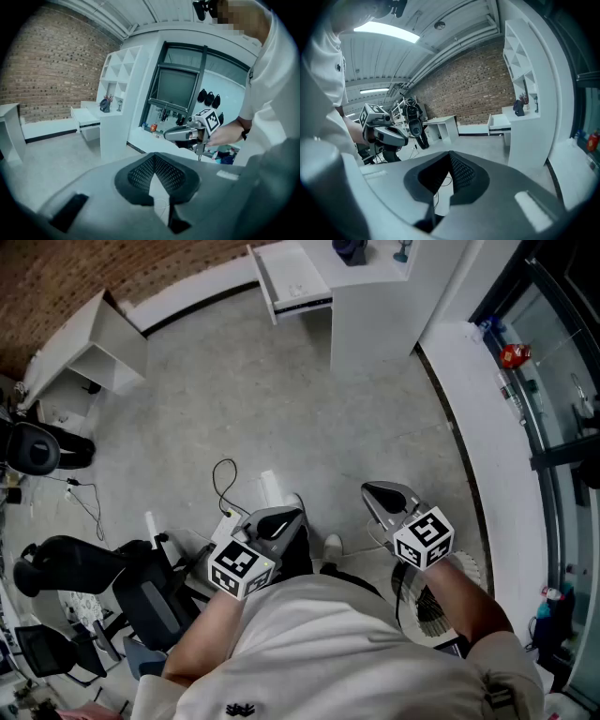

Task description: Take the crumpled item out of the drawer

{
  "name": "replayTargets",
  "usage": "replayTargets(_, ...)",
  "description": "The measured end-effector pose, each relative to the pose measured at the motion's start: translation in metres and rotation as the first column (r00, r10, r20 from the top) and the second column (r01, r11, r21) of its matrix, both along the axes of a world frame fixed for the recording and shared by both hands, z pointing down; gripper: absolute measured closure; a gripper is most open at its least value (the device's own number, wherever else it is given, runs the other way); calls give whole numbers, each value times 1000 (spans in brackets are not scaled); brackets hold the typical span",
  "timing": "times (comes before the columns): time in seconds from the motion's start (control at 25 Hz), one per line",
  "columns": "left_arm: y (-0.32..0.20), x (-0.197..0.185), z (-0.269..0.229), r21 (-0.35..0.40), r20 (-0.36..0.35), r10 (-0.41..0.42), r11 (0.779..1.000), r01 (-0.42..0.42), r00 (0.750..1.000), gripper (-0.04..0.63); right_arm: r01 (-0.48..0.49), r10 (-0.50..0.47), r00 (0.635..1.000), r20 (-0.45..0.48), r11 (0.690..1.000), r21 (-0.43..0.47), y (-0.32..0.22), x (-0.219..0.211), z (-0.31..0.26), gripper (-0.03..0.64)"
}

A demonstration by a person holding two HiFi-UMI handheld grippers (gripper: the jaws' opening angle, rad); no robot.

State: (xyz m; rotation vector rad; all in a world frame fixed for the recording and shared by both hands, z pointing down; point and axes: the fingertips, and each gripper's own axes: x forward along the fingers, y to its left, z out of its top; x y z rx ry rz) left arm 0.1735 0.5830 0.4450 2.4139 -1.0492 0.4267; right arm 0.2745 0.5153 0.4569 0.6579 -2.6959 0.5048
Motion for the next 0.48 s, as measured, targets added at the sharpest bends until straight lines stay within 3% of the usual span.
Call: replayTargets(0.48, -98, -73, -9, 52, -18, 31, 998, -30, 999, 591, -32, 35, 998, -54, 998, 61, -100, -67, -24, 606)
